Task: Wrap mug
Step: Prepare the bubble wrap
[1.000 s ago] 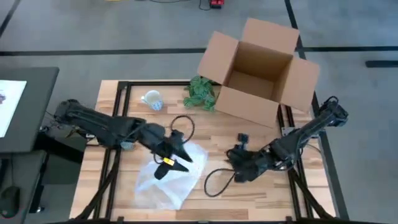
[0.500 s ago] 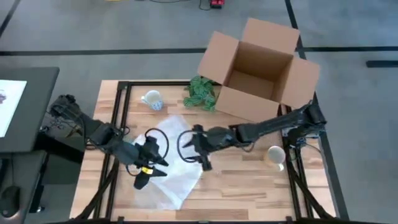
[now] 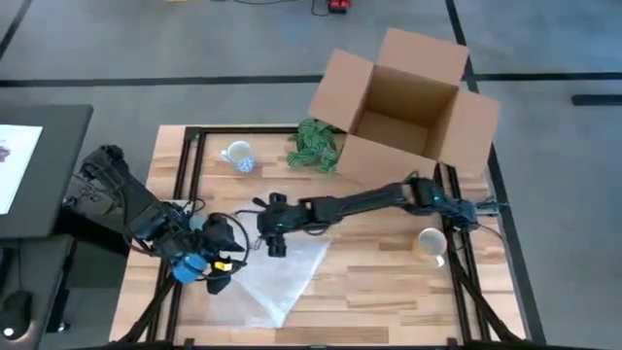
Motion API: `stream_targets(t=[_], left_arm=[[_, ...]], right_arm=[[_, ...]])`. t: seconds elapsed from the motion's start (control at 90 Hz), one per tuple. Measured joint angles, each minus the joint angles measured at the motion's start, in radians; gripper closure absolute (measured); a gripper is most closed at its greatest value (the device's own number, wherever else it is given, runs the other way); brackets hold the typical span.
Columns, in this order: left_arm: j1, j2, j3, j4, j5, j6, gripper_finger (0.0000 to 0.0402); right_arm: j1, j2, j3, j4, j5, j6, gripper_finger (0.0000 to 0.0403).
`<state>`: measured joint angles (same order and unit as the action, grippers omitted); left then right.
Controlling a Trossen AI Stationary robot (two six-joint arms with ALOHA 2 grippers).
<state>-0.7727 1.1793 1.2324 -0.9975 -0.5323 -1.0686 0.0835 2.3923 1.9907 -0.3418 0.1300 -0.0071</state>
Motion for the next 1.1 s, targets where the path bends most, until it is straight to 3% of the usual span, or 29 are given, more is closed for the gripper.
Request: stream_targets(t=[0.244, 0.489, 0.789, 0.911, 1.1], left_arm=[[-0.014, 0.001, 0.000, -0.003, -0.041, 0.001, 0.0229], [-0.015, 0.000, -0.024, -0.005, -0.051, -0.004, 0.0229], [-0.031, 0.000, -0.038, 0.001, -0.057, -0.028, 0.0229], [-0.053, 0.000, -0.038, 0.016, -0.072, -0.028, 0.0229], [-0.108, 0.000, -0.038, 0.023, -0.127, -0.060, 0.0229]], right_arm=[[-0.021, 0.144, 0.112, -0.094, -0.001, 0.034, 0.0236], [-0.020, 0.145, 0.114, -0.105, 0.000, 0.017, 0.0389], [0.010, 0.143, 0.255, -0.231, 0.013, -0.027, 0.0402], [0.036, 0.142, 0.365, -0.336, 0.089, -0.079, 0.0403], [0.075, 0.020, 0.328, -0.396, 0.190, -0.115, 0.0403]])
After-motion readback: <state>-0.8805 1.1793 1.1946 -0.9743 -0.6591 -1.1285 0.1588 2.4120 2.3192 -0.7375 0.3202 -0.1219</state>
